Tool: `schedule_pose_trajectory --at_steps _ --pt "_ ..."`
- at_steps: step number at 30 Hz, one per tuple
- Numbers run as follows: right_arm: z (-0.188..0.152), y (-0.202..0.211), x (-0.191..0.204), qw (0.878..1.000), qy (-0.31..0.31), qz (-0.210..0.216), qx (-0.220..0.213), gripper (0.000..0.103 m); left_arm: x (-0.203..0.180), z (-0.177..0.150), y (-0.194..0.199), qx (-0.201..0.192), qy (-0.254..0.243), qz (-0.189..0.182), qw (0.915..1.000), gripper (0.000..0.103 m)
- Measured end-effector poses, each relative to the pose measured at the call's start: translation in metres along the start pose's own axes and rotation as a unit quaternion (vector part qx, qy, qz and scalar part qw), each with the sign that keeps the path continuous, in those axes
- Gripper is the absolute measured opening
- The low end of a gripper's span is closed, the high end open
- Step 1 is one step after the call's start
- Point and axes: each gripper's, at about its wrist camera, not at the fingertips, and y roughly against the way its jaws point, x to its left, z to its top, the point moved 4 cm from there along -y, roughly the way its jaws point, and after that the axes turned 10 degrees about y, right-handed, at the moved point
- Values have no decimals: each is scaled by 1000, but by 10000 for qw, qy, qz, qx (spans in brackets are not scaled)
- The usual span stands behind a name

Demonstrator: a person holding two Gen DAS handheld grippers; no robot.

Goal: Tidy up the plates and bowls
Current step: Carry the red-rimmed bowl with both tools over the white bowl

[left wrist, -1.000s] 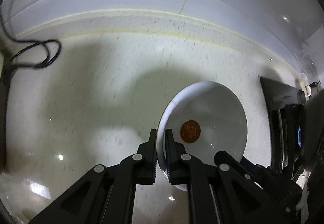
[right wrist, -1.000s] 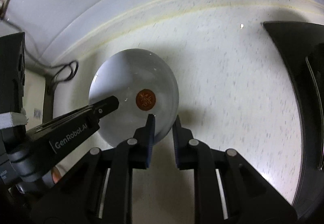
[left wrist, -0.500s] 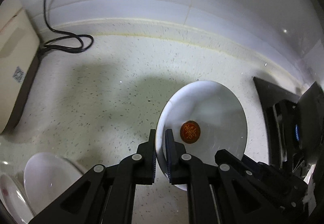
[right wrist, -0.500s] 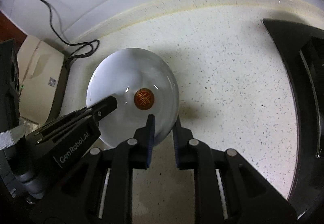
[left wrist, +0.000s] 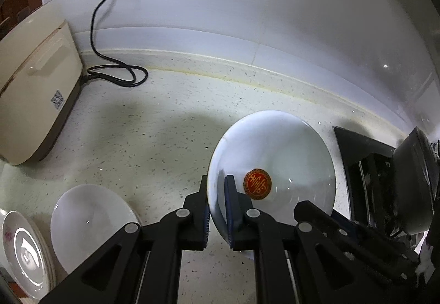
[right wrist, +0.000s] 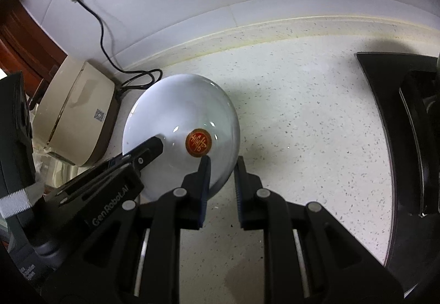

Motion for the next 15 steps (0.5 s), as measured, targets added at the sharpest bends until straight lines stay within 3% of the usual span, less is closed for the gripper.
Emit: schedule_pose_trajectory --at_steps 7,15 --pt "7 8 17 9996 169 159 -167 20 11 3 18 -249 218 21 9994 9" --pt "2 1 51 9979 551 349 -13 20 46 -4 32 -294 687 191 9970 10"
